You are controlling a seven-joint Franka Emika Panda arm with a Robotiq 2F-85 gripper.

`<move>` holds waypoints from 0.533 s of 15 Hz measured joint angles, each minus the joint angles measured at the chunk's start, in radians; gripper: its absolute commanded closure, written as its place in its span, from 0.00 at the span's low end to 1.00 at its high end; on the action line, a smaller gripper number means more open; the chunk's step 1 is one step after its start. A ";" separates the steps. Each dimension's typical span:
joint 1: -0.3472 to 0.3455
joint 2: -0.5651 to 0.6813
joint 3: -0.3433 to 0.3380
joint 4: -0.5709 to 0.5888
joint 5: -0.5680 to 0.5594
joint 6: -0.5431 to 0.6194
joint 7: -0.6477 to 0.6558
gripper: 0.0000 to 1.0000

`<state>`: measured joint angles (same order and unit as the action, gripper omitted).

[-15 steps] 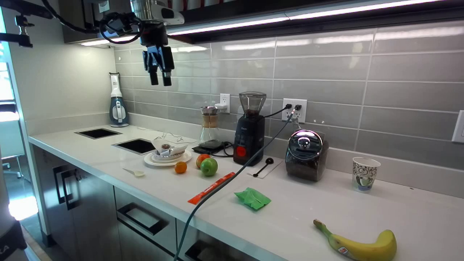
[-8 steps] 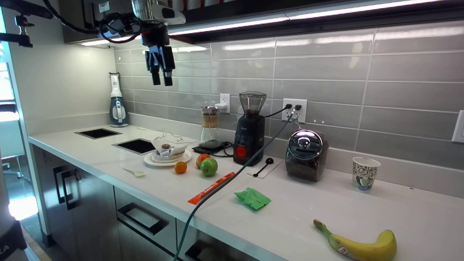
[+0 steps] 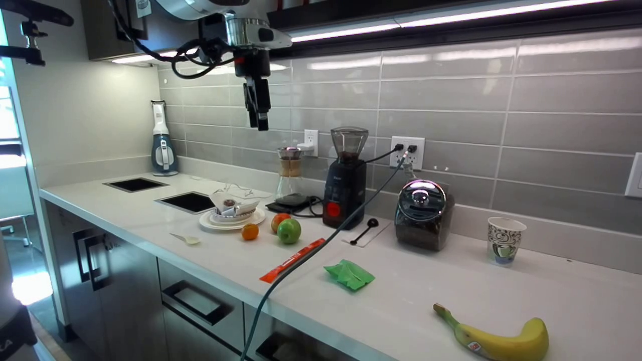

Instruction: Remove the silver lid from the glass container.

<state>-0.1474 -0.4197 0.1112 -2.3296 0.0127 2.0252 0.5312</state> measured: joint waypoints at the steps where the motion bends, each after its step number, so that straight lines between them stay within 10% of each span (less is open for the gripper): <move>1: -0.001 0.022 -0.003 0.017 0.000 0.008 0.000 0.00; 8: 0.001 0.105 -0.006 0.078 -0.044 0.128 0.000 0.00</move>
<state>-0.1460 -0.3147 0.1053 -2.2517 -0.0309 2.1534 0.5313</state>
